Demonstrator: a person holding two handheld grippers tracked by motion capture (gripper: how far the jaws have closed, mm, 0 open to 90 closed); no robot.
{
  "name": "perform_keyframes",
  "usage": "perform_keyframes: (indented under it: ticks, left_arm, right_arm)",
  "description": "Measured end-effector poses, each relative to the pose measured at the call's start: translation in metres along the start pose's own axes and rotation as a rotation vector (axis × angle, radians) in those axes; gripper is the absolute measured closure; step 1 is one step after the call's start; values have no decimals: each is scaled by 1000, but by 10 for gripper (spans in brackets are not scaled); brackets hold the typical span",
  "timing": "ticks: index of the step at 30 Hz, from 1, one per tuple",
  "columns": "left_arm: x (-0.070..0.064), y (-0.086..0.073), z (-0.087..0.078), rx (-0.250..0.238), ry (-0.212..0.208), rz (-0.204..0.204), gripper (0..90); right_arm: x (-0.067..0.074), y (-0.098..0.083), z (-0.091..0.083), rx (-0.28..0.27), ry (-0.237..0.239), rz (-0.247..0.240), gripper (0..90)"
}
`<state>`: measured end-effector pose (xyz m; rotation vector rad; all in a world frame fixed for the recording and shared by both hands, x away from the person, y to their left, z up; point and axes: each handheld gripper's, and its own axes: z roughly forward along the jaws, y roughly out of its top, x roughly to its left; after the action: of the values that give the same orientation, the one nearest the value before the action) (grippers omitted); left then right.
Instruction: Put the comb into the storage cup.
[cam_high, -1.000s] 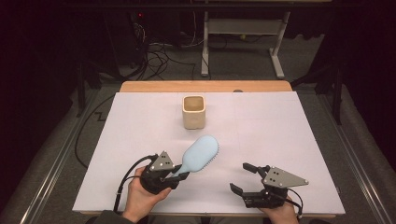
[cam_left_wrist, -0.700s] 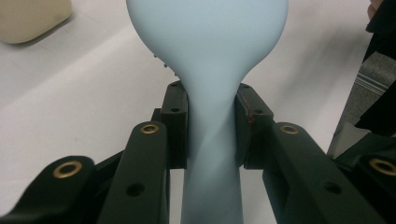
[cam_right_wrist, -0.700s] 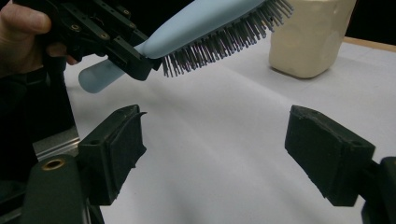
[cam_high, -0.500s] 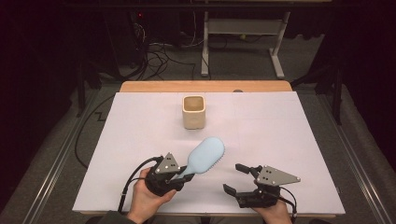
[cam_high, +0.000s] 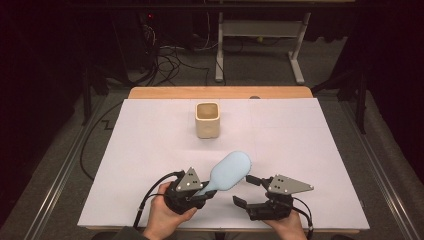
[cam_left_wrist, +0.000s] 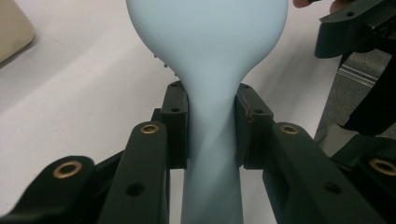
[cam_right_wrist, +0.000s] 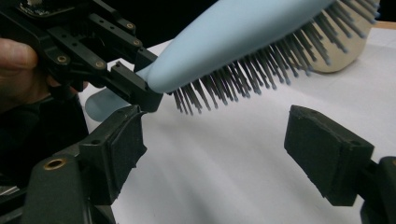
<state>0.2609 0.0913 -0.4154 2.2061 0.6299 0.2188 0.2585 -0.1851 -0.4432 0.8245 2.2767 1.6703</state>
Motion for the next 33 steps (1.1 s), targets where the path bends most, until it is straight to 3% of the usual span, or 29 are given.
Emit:
perform_keyframes:
  ticks: [22,30,33]
  left_arm:
    - [-5,0,2,3,-12,17,698]
    - [-7,-1,3,10,-2,29,698]
    - [-7,0,3,9,4,31,699]
  right_arm:
    - [4,11,19,4,16,15,213]
    - [6,13,25,-7,31,71,212]
    - [7,14,27,-15,29,70,212]
